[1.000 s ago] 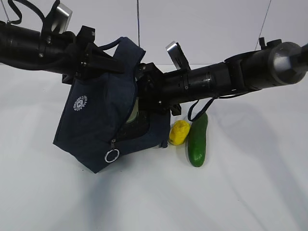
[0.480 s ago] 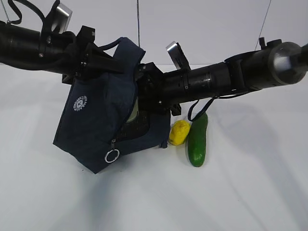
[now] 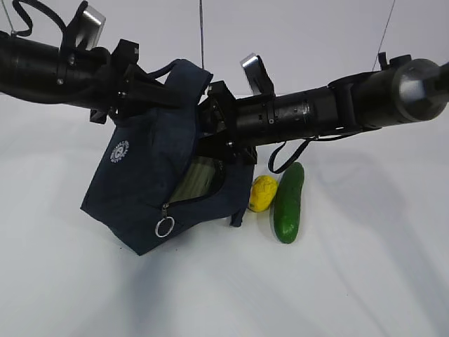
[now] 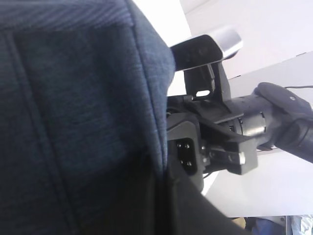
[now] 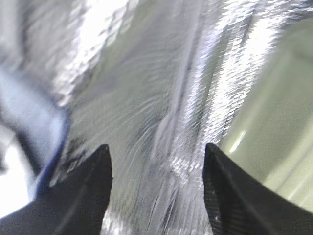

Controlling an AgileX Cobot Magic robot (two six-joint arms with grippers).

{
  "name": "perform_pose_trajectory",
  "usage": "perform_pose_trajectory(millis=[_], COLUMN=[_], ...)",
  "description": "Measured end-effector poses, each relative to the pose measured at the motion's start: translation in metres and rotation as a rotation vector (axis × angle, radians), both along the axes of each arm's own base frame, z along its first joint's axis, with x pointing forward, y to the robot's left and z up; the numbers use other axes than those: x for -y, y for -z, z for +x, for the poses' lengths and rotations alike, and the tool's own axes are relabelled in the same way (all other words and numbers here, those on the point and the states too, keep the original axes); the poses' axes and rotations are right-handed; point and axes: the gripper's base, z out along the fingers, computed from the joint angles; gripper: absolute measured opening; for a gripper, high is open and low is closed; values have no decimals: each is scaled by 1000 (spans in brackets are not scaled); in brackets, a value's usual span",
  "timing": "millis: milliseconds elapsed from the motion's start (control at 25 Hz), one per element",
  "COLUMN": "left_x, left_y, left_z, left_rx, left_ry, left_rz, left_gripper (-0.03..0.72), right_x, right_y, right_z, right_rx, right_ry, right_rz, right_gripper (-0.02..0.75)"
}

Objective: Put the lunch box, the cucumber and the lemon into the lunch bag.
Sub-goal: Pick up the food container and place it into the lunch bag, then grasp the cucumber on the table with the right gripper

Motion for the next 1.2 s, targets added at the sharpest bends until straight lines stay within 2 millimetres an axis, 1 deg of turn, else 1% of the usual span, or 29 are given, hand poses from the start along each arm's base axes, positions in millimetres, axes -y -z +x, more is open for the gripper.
perform_pose_trajectory(millis=[160, 280, 640, 800, 840, 1000, 1120, 1200], left_x=[-1, -6, -38, -53, -57, -73, -79, -80], left_y=[0, 0, 5, 6, 7, 9, 11, 13], left_z=[0, 2, 6, 8, 8, 10, 10, 9], left_rx=[-1, -3, -55, -66, -68, -78, -82, -86], left_ry=[1, -5, -28, -39, -41, -62, -64, -57], left_rz=[-2, -7, 52, 65, 72, 101, 127, 145], left_gripper=[-8, -8, -8, -8, -8, -8, -8, -8], right_x=[-2, -2, -1, -1, -1, 1, 3, 7], right_y=[-3, -4, -7, -10, -13, -40, -58, -64], right_z=[-4, -5, -7, -8, -8, -7, -6, -5], right_rx=[19, 49, 63, 97, 108, 181, 203, 197], right_ry=[-47, -78, -105, -155, -170, -190, -202, -222], right_rz=[26, 35, 45, -7, -24, -116, -187, -283], right_gripper=[461, 461, 461, 461, 461, 461, 461, 461])
